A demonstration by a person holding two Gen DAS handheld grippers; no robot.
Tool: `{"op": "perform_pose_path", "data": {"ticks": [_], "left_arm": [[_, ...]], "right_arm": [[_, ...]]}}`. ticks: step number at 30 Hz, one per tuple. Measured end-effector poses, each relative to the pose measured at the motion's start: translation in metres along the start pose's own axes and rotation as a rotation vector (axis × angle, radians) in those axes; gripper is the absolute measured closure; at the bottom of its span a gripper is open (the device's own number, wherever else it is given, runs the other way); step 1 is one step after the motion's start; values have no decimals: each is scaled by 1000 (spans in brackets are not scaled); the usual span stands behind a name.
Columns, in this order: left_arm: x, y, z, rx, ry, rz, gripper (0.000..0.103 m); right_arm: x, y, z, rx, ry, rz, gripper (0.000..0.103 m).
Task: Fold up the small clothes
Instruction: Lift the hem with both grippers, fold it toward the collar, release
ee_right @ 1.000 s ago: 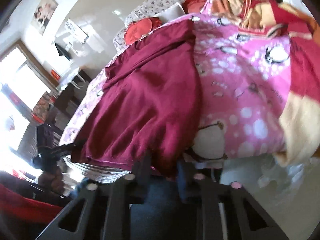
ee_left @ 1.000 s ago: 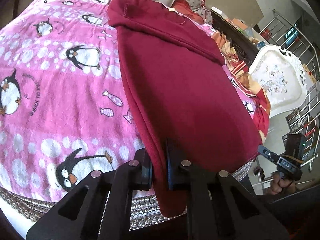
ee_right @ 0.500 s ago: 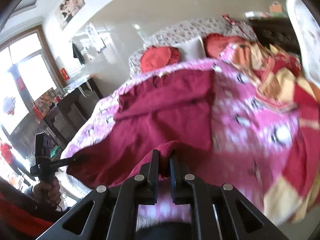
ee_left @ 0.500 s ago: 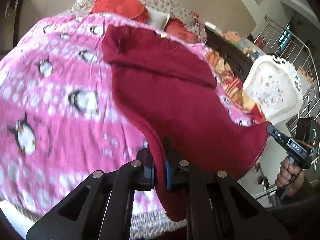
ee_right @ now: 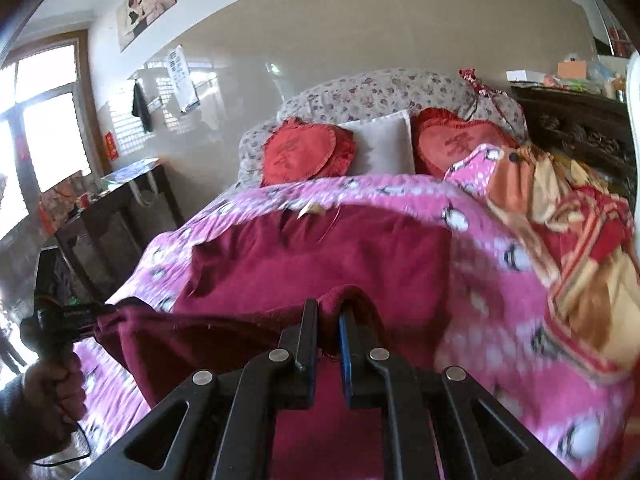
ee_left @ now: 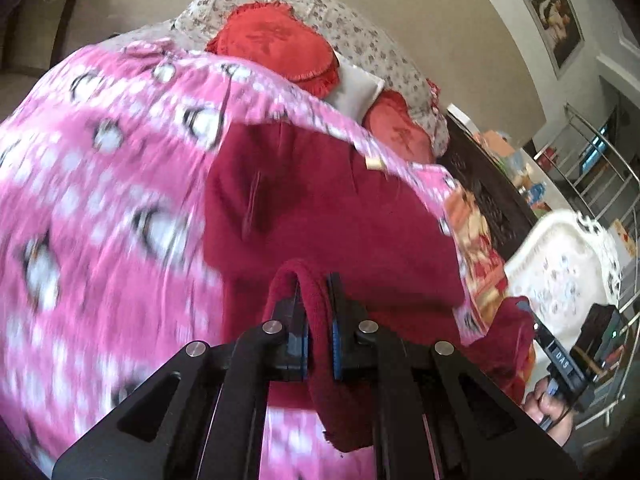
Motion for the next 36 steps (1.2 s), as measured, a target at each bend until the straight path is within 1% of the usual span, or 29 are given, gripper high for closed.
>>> {"op": "perform_pose_path", "data": {"ticks": [2, 5, 6, 7, 8, 10, 12, 13, 17, 19, 20, 22, 23, 24, 25, 26, 27, 28, 29, 30, 33, 34, 35, 36], "left_arm": [[-29, -13, 3, -13, -2, -4, 97], [-73, -37, 9, -32, 13, 2, 97], [-89, -46, 11, -59, 19, 0, 97], [-96, -52, 12, -76, 16, 1, 97], [-108, -60, 11, -111, 1, 0, 97], [-120, -70, 12, -157, -22, 3, 97], [-125, -82, 14, -181, -28, 20, 96], [-126, -84, 15, -184, -30, 22, 96], [-133, -90, 8, -213, -92, 15, 96], [-140, -96, 10, -210, -96, 29, 95], [-143, -102, 13, -208, -83, 52, 95], [-144, -116, 21, -208, -43, 125, 94], [-143, -122, 30, -216, -6, 172, 92], [-142, -123, 34, -207, 14, 187, 90], [-141, -121, 36, -184, 29, 187, 88], [-140, -118, 37, -172, 37, 186, 77], [-139, -115, 36, -137, 47, 187, 59], [-139, -111, 34, -121, 47, 183, 44], [-139, -105, 31, -129, 39, 169, 18], [-141, -99, 28, -134, 24, 148, 14], [-148, -78, 21, -139, -4, 95, 14], [-151, -68, 20, -154, -7, 59, 14], [-153, -54, 18, -169, -5, 4, 14], [-154, -44, 15, -170, -4, -36, 14]], "right_arm": [[-27, -20, -9, 34, 4, -14, 95], [-62, -45, -24, 61, -14, -29, 95], [-70, -52, -28, 65, -23, -31, 95], [-82, -63, -34, 75, -39, -33, 95], [-91, -71, -40, 80, -50, -34, 95], [-105, -89, -50, 87, -71, -18, 95], [-113, -102, -56, 96, -77, -10, 95], [-115, -105, -57, 98, -77, -12, 95], [-118, -116, -64, 98, -107, -17, 95], [-116, -128, -73, 85, -147, 6, 95], [-114, -134, -77, 69, -165, 21, 93], [-110, -141, -82, 31, -206, 58, 91], [-109, -142, -83, 17, -217, 66, 89], [-108, -139, -84, 5, -223, 66, 89], [-108, -133, -82, -12, -219, 49, 86], [-109, -126, -81, -25, -211, 30, 77], [-109, -118, -79, -28, -202, 13, 69], [-109, -111, -78, -25, -196, -5, 58], [-109, -105, -76, -24, -188, -20, 56], [-109, -100, -75, -24, -176, -26, 56], [-107, -86, -71, 3, -119, -30, 56], [-106, -84, -71, 11, -107, -26, 56], [-105, -81, -70, 24, -93, -19, 56], [-104, -79, -68, 24, -78, -18, 56]]}}
Point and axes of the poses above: each gripper's, at about its wrist camera, not at the fingertips, and y roughly against the way its jaws point, z to its left, x to its underside, the point moved 5 cm from there along -y, roughly the way its jaws point, and after that the axes turned 11 degrees about z, right-handed, at the moved point
